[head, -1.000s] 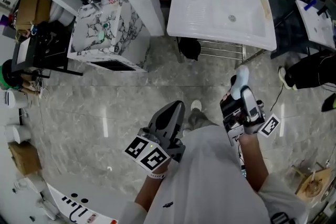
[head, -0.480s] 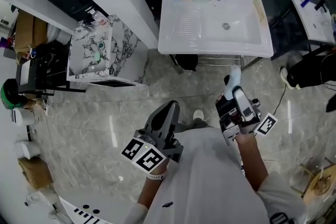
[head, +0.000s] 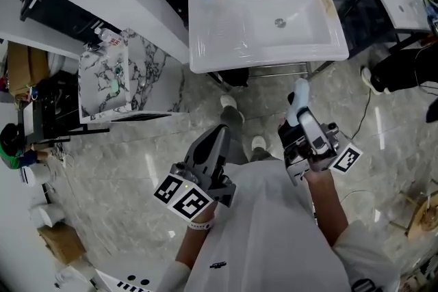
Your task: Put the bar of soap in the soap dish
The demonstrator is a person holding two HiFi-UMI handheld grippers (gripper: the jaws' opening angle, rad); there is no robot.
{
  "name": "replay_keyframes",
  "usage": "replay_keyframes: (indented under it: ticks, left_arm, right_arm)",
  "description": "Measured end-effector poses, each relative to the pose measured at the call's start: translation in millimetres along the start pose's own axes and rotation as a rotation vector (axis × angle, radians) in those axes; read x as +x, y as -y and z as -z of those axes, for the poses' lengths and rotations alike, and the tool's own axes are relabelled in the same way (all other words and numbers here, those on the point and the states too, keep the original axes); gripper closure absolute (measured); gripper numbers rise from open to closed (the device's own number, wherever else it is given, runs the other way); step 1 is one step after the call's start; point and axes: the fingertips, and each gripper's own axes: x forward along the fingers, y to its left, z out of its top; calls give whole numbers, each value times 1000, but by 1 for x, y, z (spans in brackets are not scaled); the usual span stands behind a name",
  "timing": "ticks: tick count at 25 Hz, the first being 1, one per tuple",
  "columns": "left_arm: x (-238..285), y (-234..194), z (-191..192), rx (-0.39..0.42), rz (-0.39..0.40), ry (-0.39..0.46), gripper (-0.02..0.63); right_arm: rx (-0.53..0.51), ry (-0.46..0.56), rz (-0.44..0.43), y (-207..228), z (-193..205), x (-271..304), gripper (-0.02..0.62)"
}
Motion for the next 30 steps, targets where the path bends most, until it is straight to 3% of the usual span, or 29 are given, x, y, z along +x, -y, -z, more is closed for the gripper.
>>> replay_keyframes:
  ticks: [13, 30]
  left_arm:
    - [83, -35, -41, -16, 66, -53, 601]
    - [173, -105, -146, -30, 131, -74, 601]
  right_arm:
    - [-72, 14, 44, 47, -42, 58, 324]
    - [-54, 24, 55, 129, -64, 176, 328]
